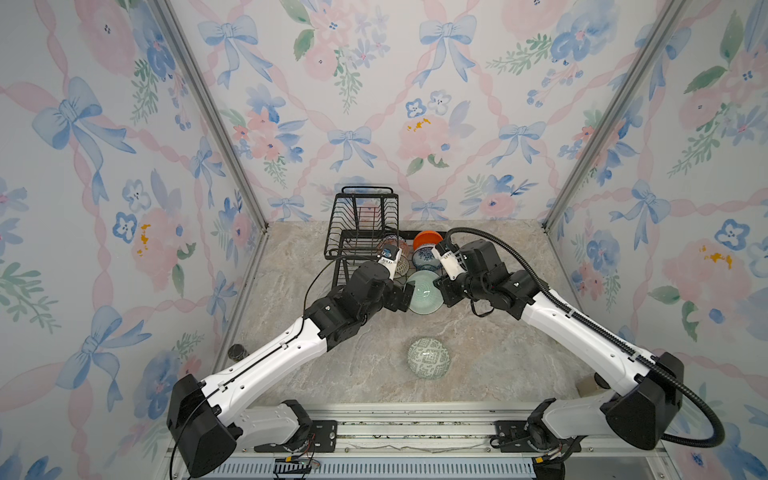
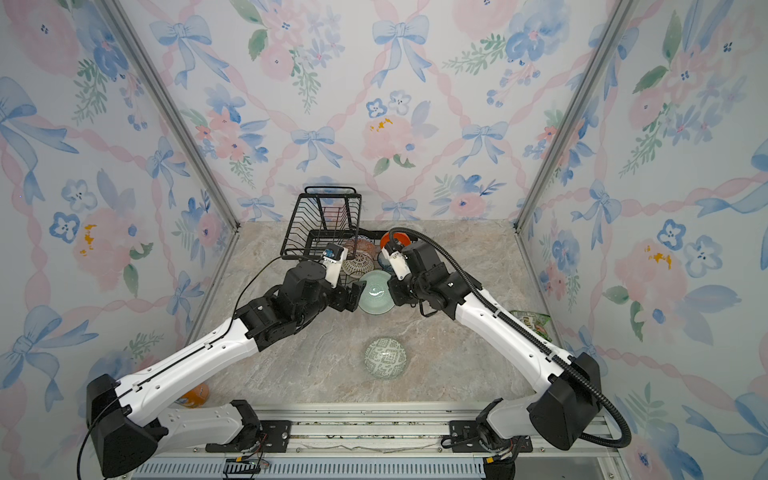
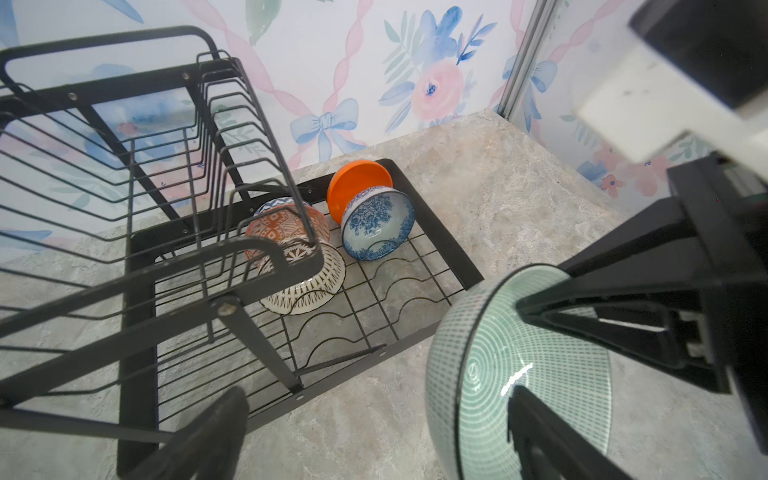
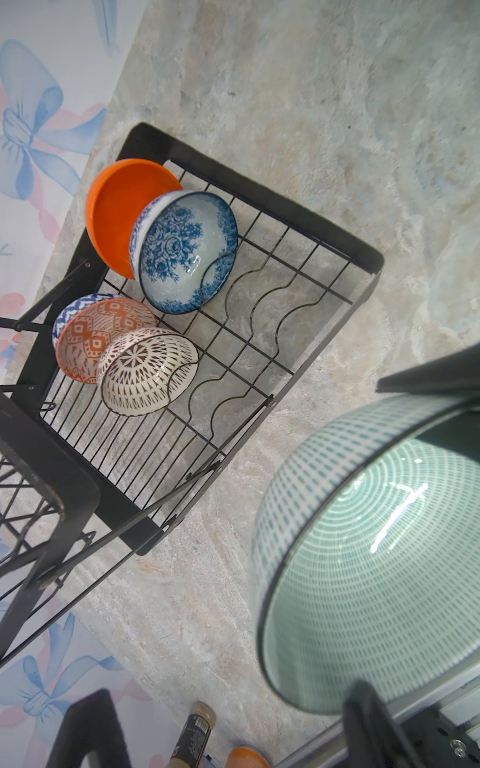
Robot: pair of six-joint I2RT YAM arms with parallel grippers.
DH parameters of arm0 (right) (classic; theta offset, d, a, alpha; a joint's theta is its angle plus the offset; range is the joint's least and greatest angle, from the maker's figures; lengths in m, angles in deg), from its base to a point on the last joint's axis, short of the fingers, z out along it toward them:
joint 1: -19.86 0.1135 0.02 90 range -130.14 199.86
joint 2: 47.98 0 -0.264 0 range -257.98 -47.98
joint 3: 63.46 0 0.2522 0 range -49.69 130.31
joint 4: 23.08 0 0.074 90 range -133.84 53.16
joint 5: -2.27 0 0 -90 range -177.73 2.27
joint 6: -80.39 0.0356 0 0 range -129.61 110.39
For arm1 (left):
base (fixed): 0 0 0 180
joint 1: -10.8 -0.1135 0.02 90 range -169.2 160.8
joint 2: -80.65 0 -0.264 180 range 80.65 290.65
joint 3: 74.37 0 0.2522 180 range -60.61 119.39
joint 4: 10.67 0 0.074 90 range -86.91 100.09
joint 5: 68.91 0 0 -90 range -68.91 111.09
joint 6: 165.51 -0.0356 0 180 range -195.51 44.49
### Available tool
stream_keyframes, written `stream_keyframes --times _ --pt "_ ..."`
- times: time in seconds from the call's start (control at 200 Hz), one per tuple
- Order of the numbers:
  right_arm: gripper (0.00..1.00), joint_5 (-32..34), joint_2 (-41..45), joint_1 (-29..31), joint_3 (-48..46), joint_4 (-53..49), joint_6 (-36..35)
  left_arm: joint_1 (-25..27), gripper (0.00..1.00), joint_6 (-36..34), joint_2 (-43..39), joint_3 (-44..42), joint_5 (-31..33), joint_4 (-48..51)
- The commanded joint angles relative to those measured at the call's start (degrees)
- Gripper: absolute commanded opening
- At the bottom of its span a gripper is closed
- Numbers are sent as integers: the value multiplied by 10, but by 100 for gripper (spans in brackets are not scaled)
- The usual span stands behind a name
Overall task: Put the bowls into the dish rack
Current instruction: 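Close the right gripper on the pale green bowl rim beside the left gripper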
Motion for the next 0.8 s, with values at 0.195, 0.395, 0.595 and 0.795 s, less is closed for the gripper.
stream_keyframes --times 0.195,0.395,0.595,0.795 --pt "0 32 28 -21 -32 65 -28 -35 98 37 -76 -85 -4 13" --pt "0 66 30 -29 -50 105 -58 -46 98 59 -98 -128 -10 19" --pt "0 106 32 -38 -72 152 -94 -54 98 67 -102 -152 -15 20" --pt "0 161 24 -47 -105 230 -138 -64 98 66 -103 -158 -23 18"
